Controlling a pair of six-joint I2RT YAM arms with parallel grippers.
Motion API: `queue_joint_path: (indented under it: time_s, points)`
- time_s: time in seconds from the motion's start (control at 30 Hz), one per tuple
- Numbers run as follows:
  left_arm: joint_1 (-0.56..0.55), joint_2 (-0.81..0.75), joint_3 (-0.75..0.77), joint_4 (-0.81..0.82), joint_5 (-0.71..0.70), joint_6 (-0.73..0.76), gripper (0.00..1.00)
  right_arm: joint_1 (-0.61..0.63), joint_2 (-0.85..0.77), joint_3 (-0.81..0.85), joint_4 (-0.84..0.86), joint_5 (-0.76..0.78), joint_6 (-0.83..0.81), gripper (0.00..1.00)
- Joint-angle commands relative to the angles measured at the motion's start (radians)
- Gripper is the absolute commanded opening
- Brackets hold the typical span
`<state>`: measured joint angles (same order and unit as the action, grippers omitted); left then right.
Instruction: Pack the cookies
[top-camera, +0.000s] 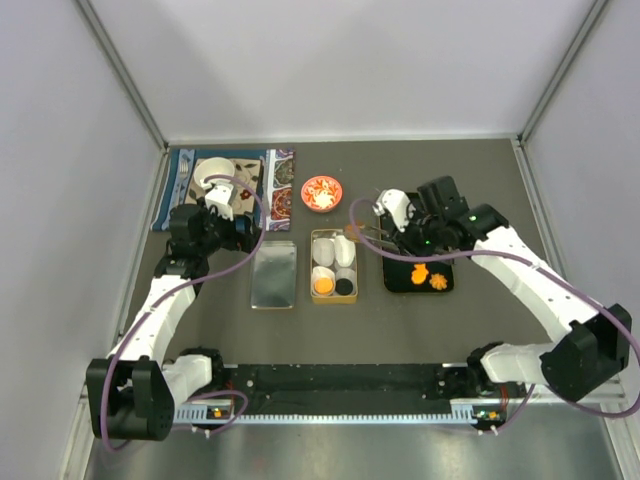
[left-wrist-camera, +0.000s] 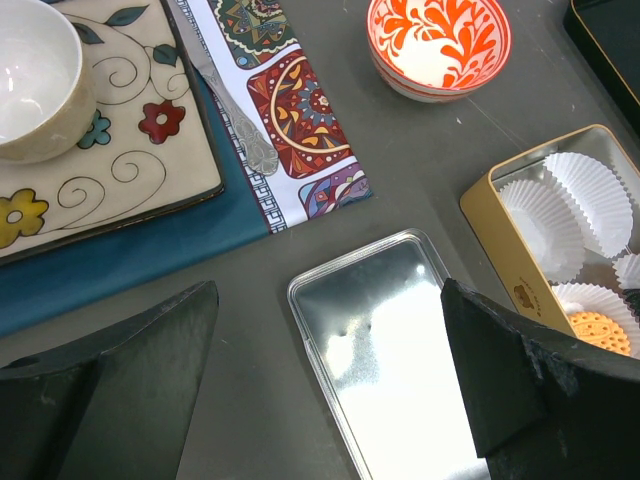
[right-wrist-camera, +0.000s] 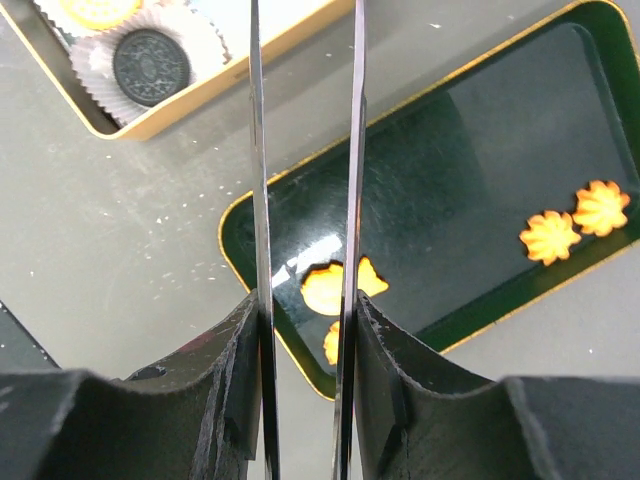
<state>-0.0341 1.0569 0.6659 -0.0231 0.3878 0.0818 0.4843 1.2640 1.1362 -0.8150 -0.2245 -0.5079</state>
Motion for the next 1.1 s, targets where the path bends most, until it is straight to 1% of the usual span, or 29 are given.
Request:
queue_joint_path:
  time_s: [0.0, 0.2, 0.63, 0.87, 1.07]
  points:
    - [-0.001, 0.006, 0.020, 0.026, 0.006, 0.007, 0.99, 0.065, 0.040, 0.054, 0.011, 0.016, 0.020, 0.21]
    - [-0.001, 0.008, 0.020, 0.026, 0.006, 0.009, 0.99, 0.097, 0.084, 0.040, 0.042, 0.033, 0.025, 0.21]
    - [-0.001, 0.008, 0.020, 0.028, 0.006, 0.007, 0.99, 0.109, 0.159, 0.008, 0.114, 0.053, 0.022, 0.22]
    - [-0.001, 0.006, 0.018, 0.028, 0.005, 0.009, 0.99, 0.115, 0.176, 0.000, 0.123, 0.059, 0.022, 0.25]
    - [-0.001, 0.008, 0.017, 0.028, 0.006, 0.009, 0.99, 0.120, 0.167, -0.018, 0.123, 0.076, 0.022, 0.25]
